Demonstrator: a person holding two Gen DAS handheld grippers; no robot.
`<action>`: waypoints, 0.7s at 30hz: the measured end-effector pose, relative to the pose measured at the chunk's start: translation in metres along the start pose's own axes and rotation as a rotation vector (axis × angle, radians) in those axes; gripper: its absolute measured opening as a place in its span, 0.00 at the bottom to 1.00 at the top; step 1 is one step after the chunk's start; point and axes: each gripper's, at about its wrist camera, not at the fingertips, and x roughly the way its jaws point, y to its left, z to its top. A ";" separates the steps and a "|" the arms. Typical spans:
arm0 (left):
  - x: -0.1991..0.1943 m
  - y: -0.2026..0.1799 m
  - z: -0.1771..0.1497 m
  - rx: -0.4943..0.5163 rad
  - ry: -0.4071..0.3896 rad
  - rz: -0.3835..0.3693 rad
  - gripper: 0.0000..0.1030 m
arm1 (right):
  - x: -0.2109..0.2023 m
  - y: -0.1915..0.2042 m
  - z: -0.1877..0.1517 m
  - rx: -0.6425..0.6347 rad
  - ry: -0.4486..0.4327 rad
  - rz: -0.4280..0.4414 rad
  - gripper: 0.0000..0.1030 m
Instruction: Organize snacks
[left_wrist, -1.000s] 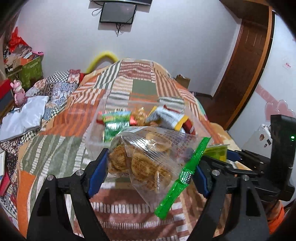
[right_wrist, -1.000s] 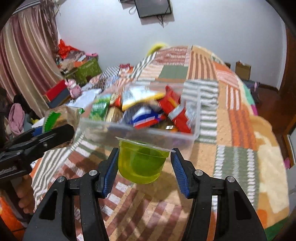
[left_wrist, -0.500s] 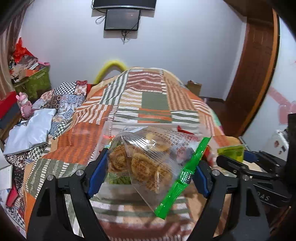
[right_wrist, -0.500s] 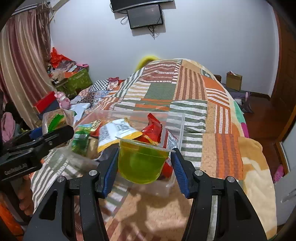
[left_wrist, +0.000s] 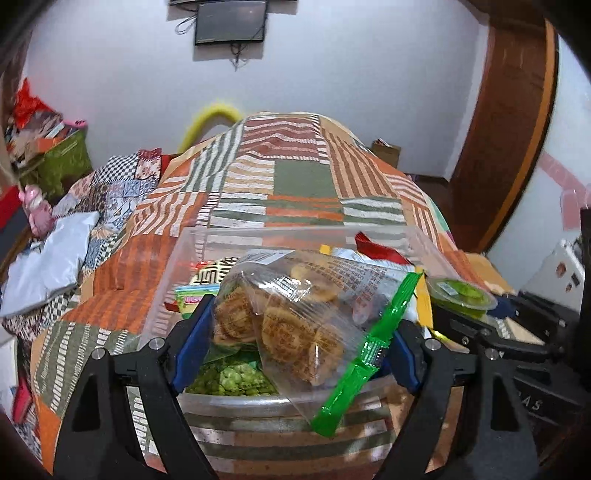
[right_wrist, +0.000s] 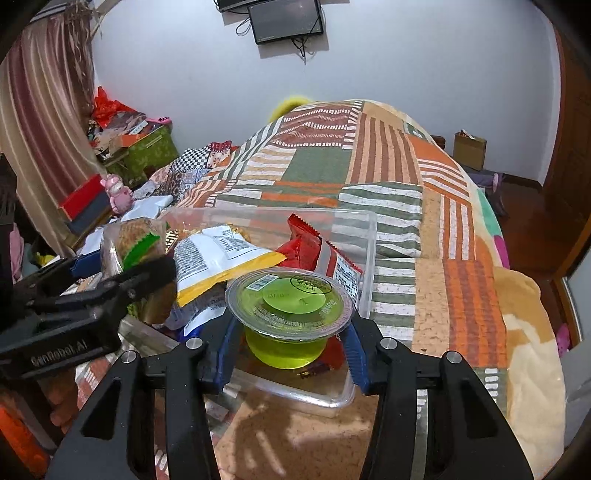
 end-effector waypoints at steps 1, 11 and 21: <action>0.000 -0.003 -0.001 0.015 0.002 0.000 0.81 | 0.000 0.001 0.000 -0.006 0.004 -0.002 0.45; -0.010 0.000 -0.013 0.021 0.028 -0.036 0.91 | -0.010 0.006 -0.005 -0.034 0.023 0.004 0.51; -0.045 0.005 -0.017 -0.028 -0.002 -0.069 0.92 | -0.048 0.007 -0.008 -0.020 -0.045 -0.012 0.73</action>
